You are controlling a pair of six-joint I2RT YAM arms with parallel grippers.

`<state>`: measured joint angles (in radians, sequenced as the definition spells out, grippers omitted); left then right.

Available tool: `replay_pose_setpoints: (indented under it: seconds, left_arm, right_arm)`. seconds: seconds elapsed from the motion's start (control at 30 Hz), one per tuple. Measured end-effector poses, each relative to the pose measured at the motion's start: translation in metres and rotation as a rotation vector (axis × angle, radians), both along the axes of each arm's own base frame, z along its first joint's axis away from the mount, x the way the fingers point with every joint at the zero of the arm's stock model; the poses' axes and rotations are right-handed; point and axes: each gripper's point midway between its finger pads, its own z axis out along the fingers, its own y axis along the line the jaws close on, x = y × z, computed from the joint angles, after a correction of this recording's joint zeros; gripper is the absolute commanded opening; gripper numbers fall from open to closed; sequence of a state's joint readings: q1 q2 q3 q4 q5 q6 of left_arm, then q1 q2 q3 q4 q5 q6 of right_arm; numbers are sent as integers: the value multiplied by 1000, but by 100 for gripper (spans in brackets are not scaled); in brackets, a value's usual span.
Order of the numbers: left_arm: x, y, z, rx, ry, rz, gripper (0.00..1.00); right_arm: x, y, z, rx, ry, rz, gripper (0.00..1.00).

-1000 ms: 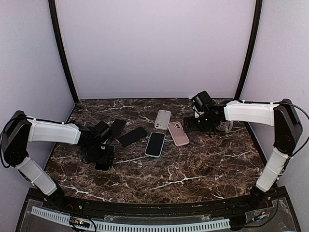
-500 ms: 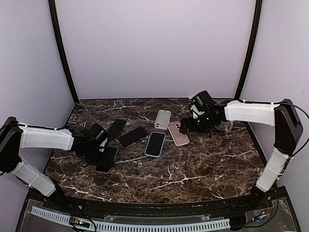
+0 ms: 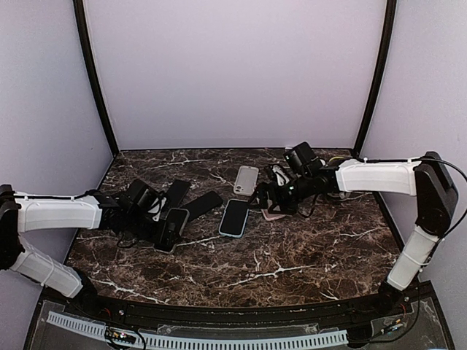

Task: Take the phone out of the phone case
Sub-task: Pick up the phone with the phone case from the center of the board, then pass from the left arm to the right

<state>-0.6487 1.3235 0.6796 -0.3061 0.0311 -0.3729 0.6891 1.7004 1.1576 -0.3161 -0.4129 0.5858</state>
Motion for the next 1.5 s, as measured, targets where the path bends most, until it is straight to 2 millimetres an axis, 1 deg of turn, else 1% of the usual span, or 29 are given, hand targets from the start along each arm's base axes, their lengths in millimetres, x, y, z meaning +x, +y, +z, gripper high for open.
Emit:
replay_pose_setpoints:
  seconds: [0.07,0.2,0.37,0.5,0.63,0.73,0.83,0.93,1.2,1.37,1.4,1.5]
  left_arm:
    - [2,-5,3,-19,-16,-12,48]
    - [7,-15,14,-63,-62,-41,48]
    - [8,-31,26,-117,-115,-98,47]
    - [7,-44,33,-152,-143,-148,47]
    - [6,-56,39,-172,-155,-192,47]
    - [7,-68,45,-189,-171,-222,46]
    - [8,-79,49,-197,-187,-255,46]
    - [6,-89,50,-199,-191,-289,46]
    - [2,-107,49,-203,-208,-348,44]
    - [0,-117,48,-198,-217,-385,44]
    - [-1,-119,48,-197,-219,-388,44]
    - [-1,-125,49,-194,-226,-405,44]
  right_arm:
    - [-11,15,9,78,19,39,99]
    - [-23,30,19,159,55,71,98]
    - [-24,34,22,177,71,59,97]
    - [-23,38,27,172,76,43,99]
    - [-19,52,38,174,56,43,98]
    - [-20,64,45,178,49,51,96]
    - [-22,70,45,185,61,55,94]
    - [-24,73,41,187,89,50,93]
    - [-25,79,36,207,141,38,77]
    - [-25,83,25,211,182,31,66]
    - [-25,84,24,212,185,34,63]
    - [-27,86,22,219,207,34,49]
